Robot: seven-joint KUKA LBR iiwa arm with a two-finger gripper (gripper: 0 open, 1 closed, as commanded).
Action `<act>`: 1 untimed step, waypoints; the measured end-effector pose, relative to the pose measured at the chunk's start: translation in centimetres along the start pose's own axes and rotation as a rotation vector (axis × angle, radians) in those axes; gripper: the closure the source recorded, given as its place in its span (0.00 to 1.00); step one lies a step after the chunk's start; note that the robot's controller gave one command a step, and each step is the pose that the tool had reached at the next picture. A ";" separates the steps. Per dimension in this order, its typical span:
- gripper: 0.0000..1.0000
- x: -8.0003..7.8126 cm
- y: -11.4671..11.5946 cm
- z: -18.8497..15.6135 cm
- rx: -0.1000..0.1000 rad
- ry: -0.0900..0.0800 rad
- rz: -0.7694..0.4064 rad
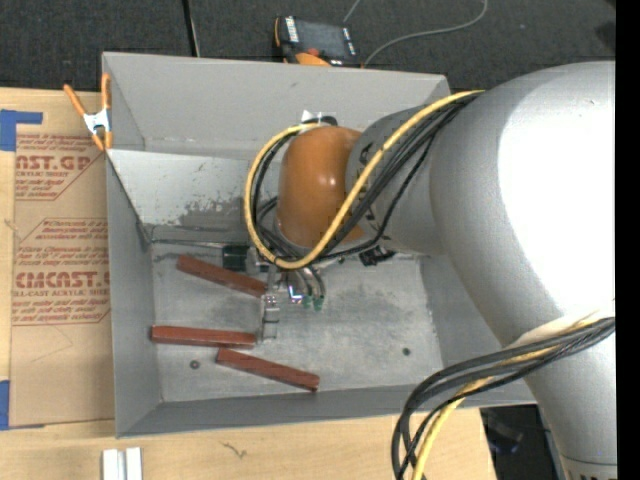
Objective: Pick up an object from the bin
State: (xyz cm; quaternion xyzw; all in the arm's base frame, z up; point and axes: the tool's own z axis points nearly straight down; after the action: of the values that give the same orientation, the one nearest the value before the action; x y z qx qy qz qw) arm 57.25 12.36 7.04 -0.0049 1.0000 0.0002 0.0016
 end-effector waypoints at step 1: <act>1.00 -0.3 -0.1 -0.2 -0.001 -0.008 0.004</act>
Offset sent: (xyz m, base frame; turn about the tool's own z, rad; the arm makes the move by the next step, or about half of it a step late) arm 0.0000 0.0000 0.0000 0.0000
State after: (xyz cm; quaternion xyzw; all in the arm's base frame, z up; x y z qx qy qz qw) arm 57.50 12.23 7.26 -0.0031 1.0000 0.0006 0.0057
